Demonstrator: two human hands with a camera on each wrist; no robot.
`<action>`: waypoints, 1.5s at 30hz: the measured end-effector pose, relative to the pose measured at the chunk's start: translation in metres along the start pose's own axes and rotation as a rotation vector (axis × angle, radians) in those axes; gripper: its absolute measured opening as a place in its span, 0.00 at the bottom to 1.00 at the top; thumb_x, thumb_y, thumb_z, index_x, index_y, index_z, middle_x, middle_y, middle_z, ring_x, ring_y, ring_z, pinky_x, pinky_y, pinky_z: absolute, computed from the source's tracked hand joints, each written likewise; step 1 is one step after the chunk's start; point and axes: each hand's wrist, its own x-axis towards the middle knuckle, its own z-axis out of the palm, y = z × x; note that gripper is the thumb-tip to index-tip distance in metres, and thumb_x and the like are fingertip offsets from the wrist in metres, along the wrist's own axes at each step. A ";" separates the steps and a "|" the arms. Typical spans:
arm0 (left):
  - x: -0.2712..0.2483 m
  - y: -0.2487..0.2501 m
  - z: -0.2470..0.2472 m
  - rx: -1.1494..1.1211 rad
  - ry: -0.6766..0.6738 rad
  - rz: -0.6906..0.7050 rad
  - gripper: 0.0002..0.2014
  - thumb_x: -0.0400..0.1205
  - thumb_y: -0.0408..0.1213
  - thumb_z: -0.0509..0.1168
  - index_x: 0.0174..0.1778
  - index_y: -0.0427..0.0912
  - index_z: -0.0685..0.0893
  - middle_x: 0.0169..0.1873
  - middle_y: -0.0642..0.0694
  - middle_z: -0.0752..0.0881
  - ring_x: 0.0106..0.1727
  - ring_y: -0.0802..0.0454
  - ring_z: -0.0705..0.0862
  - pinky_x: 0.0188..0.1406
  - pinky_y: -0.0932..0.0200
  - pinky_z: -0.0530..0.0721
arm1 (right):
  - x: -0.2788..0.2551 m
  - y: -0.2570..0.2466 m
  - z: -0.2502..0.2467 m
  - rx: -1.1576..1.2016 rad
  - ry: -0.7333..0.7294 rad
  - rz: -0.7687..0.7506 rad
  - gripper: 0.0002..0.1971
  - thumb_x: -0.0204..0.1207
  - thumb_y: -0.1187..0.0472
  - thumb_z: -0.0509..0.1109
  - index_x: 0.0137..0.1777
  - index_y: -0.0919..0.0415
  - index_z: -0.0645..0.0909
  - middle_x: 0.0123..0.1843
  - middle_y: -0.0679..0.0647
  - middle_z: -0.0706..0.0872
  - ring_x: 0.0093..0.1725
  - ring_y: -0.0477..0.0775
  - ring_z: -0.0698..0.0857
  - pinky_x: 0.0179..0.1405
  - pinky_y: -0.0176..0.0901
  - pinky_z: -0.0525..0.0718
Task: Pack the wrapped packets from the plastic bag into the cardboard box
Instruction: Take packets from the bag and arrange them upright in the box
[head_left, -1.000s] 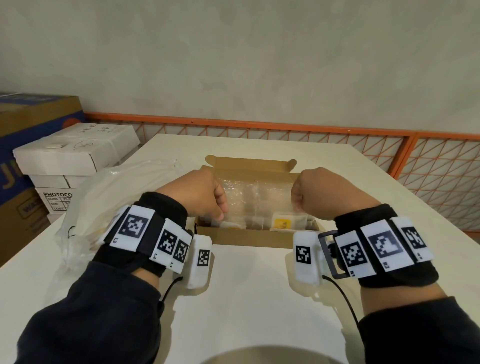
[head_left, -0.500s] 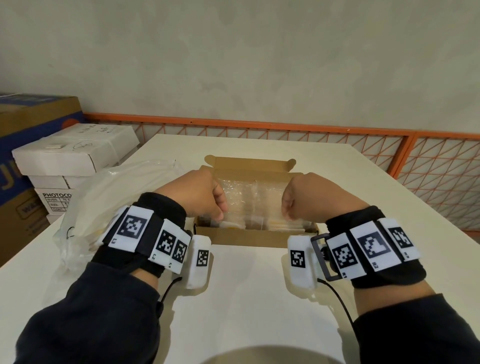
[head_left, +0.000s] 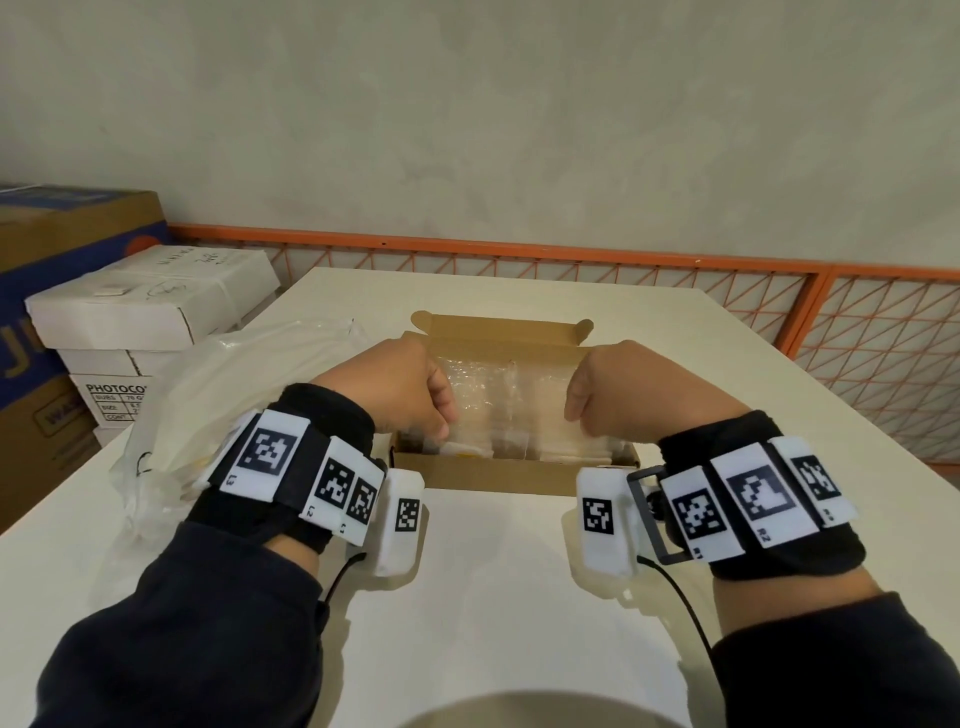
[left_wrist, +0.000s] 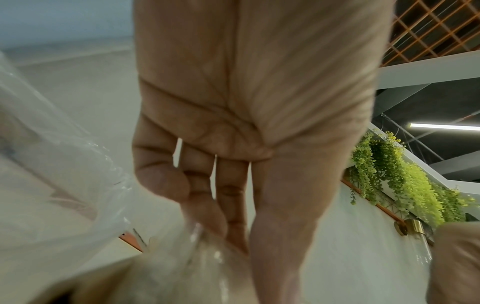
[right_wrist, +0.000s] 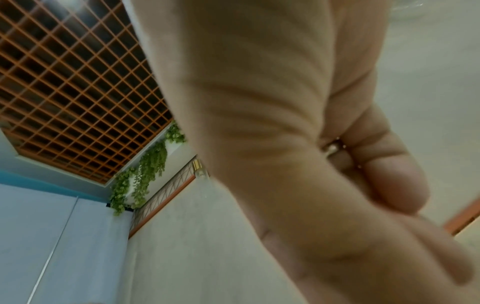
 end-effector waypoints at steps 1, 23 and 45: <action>0.000 0.000 0.000 0.004 0.001 0.001 0.10 0.70 0.30 0.75 0.32 0.51 0.86 0.33 0.56 0.85 0.38 0.62 0.81 0.36 0.70 0.75 | 0.000 0.002 -0.001 0.018 0.017 -0.003 0.11 0.73 0.69 0.68 0.50 0.56 0.88 0.52 0.50 0.87 0.51 0.48 0.83 0.51 0.36 0.78; 0.002 0.001 0.001 0.083 0.062 -0.005 0.07 0.71 0.28 0.73 0.37 0.46 0.88 0.34 0.54 0.84 0.40 0.57 0.81 0.36 0.67 0.74 | 0.010 0.005 0.014 0.032 0.003 -0.044 0.27 0.70 0.65 0.73 0.69 0.49 0.76 0.69 0.51 0.74 0.69 0.53 0.74 0.62 0.40 0.72; 0.002 -0.002 0.000 0.130 -0.004 -0.012 0.15 0.69 0.22 0.71 0.37 0.49 0.79 0.42 0.51 0.83 0.43 0.53 0.80 0.32 0.67 0.72 | -0.002 -0.008 0.000 0.138 -0.051 -0.150 0.10 0.73 0.66 0.70 0.51 0.57 0.87 0.41 0.44 0.82 0.40 0.42 0.79 0.34 0.27 0.72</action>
